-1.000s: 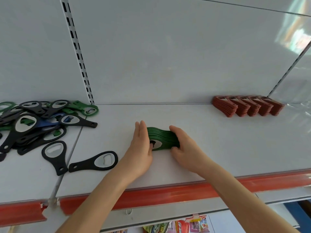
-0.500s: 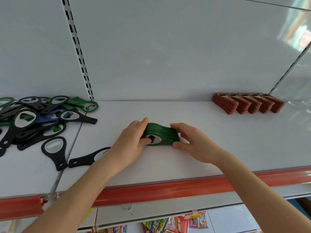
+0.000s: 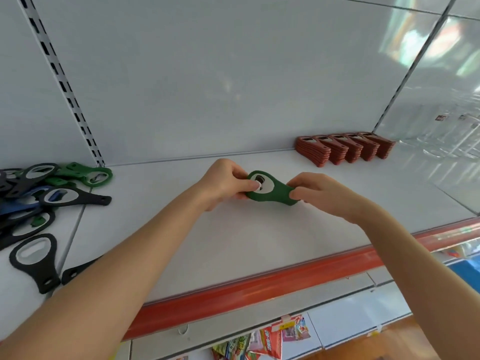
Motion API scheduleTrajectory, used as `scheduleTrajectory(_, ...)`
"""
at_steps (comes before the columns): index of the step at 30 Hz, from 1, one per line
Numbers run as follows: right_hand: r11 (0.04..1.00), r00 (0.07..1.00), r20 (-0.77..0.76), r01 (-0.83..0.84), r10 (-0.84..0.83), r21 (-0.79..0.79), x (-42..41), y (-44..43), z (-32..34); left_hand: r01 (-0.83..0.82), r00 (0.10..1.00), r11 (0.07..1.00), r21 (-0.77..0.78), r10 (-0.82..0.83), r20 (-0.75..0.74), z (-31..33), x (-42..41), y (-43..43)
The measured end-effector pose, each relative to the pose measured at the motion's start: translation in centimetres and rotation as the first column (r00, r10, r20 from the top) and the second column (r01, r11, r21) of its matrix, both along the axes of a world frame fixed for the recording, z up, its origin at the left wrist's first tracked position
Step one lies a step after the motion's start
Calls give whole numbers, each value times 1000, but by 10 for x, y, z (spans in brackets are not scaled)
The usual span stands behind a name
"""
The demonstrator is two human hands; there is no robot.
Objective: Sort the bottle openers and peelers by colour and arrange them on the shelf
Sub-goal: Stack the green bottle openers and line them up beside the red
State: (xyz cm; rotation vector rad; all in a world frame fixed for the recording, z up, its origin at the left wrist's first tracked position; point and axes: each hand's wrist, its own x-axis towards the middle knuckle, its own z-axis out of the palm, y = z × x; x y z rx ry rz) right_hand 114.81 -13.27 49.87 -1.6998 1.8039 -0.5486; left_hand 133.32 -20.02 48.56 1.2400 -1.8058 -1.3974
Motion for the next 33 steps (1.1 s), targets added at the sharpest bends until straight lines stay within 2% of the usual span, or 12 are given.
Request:
scheduleTrajectory(4,993,997,-37,68,-72,-98,-10,3,-7,11,1000,1000,12,-12,19,-1,-19,-13)
scheduleTrajectory(8,971,992,-40,105,-116,-214,-13,4,-21,18,991,997,-76,-8,137,-4,-27,-22)
scheduleTrajectory(12,956,994,-66,69,-91,-286,-15,2,-27,-5,987,988,-154,30,155,-10,-28,-23)
scheduleTrajectory(20,969,993,-115,3,-32,-246,-22,-2,-33,-27,984,949,-314,80,157,-19,-24,-19)
scheduleTrajectory(25,961,985,-139,66,-107,-268,-20,-4,-38,84,921,840,-537,140,364,-33,-9,-12)
scheduleTrajectory(29,948,973,-149,127,-176,-294,-18,-3,-41,188,856,795,-577,156,493,-47,-3,-14)
scheduleTrajectory(33,918,941,-141,256,-308,-302,-23,-10,-40,193,843,771,-607,186,505,-54,-5,-9)
